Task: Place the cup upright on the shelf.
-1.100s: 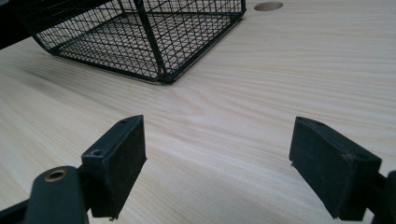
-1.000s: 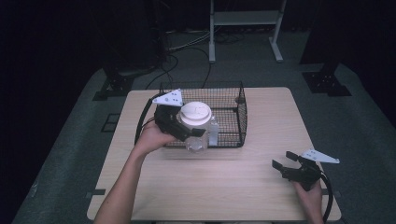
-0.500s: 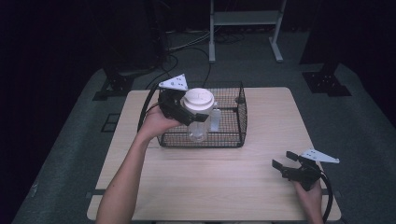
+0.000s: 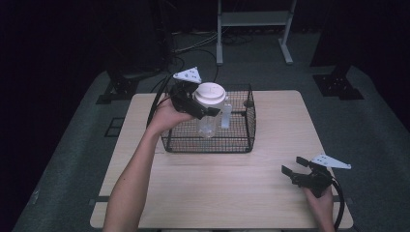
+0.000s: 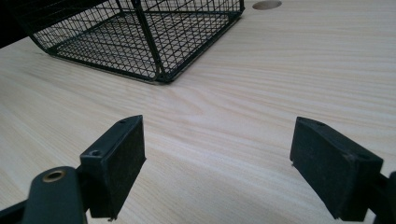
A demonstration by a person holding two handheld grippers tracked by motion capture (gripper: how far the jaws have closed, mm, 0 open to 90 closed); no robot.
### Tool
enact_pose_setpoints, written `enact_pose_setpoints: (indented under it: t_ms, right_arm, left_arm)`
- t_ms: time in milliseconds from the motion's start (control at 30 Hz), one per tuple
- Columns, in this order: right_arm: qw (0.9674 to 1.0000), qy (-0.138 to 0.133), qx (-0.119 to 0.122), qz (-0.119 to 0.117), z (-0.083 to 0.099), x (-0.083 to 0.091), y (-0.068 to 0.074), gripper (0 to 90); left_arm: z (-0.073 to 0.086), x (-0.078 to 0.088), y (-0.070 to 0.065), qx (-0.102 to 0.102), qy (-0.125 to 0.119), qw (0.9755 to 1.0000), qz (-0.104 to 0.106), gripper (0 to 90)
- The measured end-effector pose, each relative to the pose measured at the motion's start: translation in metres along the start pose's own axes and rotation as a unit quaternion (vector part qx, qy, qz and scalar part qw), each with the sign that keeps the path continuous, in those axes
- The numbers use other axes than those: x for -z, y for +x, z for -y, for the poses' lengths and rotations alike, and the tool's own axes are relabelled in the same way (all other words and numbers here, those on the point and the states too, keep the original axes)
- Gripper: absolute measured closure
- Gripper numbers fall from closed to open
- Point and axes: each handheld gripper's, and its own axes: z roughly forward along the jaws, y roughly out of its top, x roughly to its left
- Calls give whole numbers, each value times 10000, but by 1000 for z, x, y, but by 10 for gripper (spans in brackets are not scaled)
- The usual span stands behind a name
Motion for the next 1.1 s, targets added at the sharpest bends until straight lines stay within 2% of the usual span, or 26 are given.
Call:
enact_pose_setpoints:
  t_ms: [167,300,467,833,967,1100]
  right_arm:
    - [10000,-4,-2,2,0,0,0,169]
    - [10000,-19,6,12,0,0,0,167]
    - [10000,-19,9,12,0,0,0,167]
    - [10000,-16,-1,14,0,0,0,167]
    - [10000,-5,-14,9,0,0,1,167]
    - [10000,-8,-40,7,0,0,1,167]
  left_arm:
    - [-11,-6,6,-64,179,9998,-46,54]
    - [-20,-11,11,-41,224,9997,-92,54]
    - [-23,-18,19,30,357,9992,-168,54]
    - [-6,-41,35,254,560,9978,-266,54]
    - [4,-48,41,427,493,9974,-301,54]
    - [11,-52,45,522,574,9963,-380,54]
